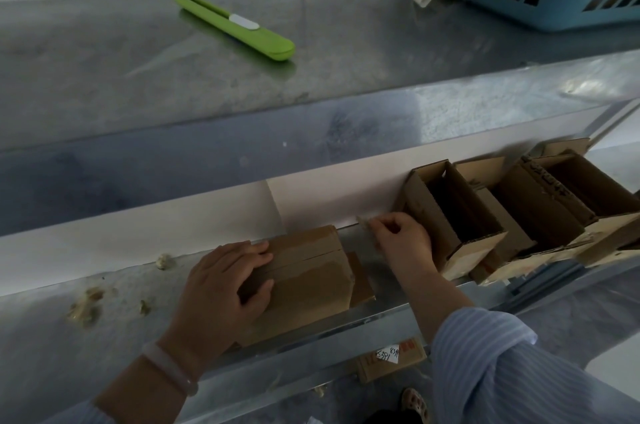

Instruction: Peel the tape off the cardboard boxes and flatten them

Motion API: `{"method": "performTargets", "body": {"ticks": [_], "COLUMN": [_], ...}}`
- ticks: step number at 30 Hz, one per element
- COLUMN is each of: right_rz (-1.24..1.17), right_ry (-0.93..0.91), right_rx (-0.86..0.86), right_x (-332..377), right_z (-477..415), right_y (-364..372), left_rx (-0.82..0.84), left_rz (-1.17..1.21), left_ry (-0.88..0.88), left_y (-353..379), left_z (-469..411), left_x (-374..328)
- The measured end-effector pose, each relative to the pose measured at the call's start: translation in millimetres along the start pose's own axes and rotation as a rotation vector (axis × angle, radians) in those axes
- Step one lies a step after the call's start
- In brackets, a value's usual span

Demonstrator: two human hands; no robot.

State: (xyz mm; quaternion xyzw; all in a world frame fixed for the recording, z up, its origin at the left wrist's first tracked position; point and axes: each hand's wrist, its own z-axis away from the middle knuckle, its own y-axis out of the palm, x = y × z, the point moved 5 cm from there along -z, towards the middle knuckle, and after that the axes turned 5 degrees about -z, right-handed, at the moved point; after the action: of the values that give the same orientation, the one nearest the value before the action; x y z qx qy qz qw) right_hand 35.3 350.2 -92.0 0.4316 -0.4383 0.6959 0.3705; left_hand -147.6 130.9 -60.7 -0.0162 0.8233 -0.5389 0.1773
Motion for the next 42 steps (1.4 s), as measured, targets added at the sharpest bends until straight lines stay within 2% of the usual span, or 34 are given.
{"method": "performTargets", "body": {"ticks": [6,8,11,14,17,22,25,28,32,35,38,42], "right_rz": [-0.15,-0.104,0.257,0.734,0.912,0.969,0.867,0.709,0.768,0.71,0.748,0.852], "right_ry": [0.023,0.008,-0.029,-0.119,-0.177,-0.312,-0.136,-0.026,0.04,0.006,-0.078,-0.196], "right_rx": [0.012,0.003,0.014,0.15,0.246,0.322,0.32,0.215,0.215,0.15,0.111,0.269], "right_x": [-3,-7,-12,-26,-41,-50,-51,-48,-51,-49,-49,-51], "right_z": [0,-1,-1,2,7,17,11,7,2,0,2,7], "right_y": [3,2,2,12,17,19,15,11,17,12,8,16], "left_rx": [-0.004,-0.005,-0.015,-0.019,-0.021,-0.002,0.008,0.007,0.002,0.004,0.001,0.0], "left_rz": [0.001,0.007,0.021,0.018,0.028,0.031,0.018,0.015,0.015,0.018,0.02,0.025], "left_ry": [-0.008,-0.001,0.013,0.013,0.013,0.002,-0.004,-0.002,-0.002,0.001,-0.002,0.0], "left_y": [0,0,-1,0,0,0,0,0,0,0,-1,-2], "left_z": [0,0,-1,0,-1,-1,0,0,-1,-1,-1,-1], "left_x": [0,0,-1,-1,-1,-3,-2,-2,-3,-4,-4,-4]}}
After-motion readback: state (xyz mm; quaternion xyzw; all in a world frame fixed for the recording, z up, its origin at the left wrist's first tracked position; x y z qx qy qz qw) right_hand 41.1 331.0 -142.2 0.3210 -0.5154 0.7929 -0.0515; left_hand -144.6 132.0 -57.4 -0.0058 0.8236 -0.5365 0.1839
